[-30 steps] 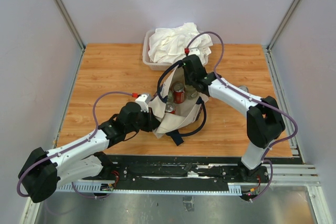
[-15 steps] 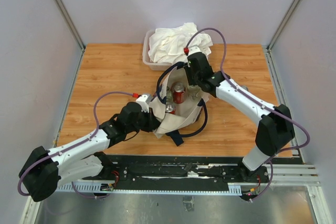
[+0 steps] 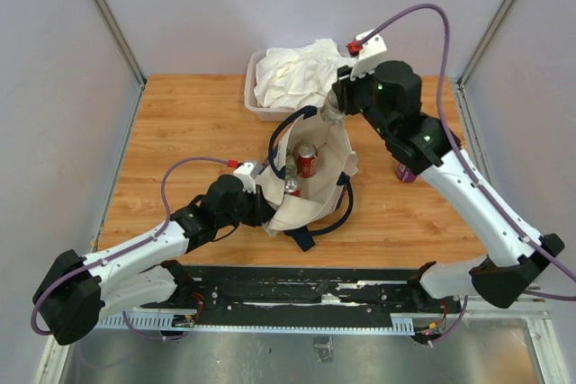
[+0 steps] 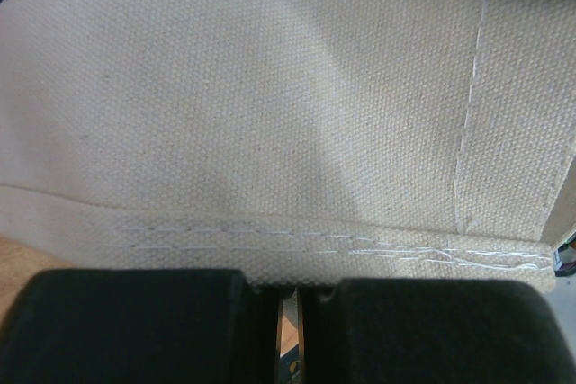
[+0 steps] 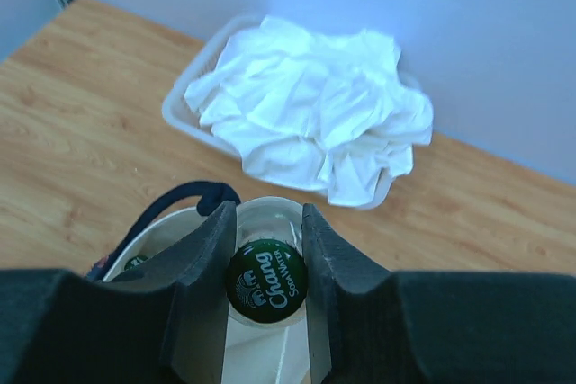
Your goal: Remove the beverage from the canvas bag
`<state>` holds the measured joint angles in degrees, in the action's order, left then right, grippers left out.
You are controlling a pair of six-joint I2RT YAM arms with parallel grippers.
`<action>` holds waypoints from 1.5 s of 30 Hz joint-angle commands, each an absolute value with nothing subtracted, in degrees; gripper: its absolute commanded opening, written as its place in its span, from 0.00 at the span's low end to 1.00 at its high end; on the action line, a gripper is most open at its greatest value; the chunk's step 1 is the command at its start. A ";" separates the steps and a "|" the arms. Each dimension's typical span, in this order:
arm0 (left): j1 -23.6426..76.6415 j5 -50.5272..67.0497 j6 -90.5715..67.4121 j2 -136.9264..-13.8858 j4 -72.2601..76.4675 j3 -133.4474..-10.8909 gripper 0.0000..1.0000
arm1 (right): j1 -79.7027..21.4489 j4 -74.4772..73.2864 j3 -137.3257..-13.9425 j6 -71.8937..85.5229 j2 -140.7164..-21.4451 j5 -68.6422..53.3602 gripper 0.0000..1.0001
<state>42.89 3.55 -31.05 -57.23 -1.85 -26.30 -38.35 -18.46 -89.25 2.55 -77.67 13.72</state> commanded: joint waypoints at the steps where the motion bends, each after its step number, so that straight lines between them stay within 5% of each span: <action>1: 42.88 1.52 -30.37 -58.34 -9.14 -25.27 0.07 | -38.64 -11.03 -95.74 -3.64 -71.32 17.22 0.01; 12: 42.80 1.20 -30.41 -57.48 -8.89 -24.91 0.07 | -35.07 -9.18 -94.55 -11.49 -68.70 30.96 0.01; 22: 42.80 1.05 -29.69 -58.08 -9.20 -25.53 0.07 | -21.82 -11.21 -82.57 1.13 -69.39 19.41 0.01; 45: 42.81 -0.04 -29.31 -58.23 -9.84 -26.19 0.07 | -13.54 12.44 -58.34 6.60 -78.44 10.50 0.01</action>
<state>42.89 3.44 -30.59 -57.12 -2.76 -26.68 -15.68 -1.37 -58.26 4.40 -78.81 11.68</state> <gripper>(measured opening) 0.076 0.321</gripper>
